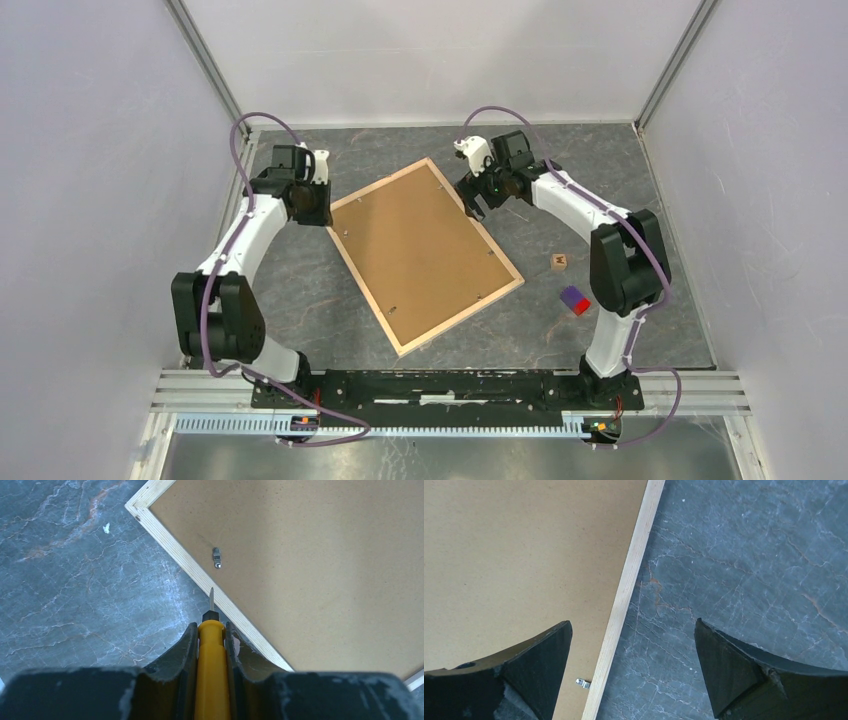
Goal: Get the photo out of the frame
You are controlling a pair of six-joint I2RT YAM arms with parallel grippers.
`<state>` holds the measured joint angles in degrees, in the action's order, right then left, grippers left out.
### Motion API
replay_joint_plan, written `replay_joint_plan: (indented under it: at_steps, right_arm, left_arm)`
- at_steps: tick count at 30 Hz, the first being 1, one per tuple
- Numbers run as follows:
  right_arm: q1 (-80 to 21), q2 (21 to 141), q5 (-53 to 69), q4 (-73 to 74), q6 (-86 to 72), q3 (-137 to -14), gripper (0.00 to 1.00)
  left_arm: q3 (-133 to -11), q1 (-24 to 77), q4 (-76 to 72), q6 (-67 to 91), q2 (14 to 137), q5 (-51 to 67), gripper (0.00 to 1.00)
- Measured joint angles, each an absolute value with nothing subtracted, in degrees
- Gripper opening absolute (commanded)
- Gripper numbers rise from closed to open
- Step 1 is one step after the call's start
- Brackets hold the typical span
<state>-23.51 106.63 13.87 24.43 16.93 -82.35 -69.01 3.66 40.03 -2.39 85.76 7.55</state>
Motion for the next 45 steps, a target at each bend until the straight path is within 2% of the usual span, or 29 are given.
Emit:
replay_joint_plan:
  at_steps: [21,45]
  right_arm:
    - [-23.6,113.3,10.3,26.0,14.8,-82.3,0.87]
    - [-23.6,113.4,9.8,26.2,14.6,-82.3,0.85]
  left_arm:
    - [-70.5,5.0,35.1,-2.5,94.0,7.7,0.02]
    - [-68.6,8.2,31.2,-2.7,95.8,2.9,0.02]
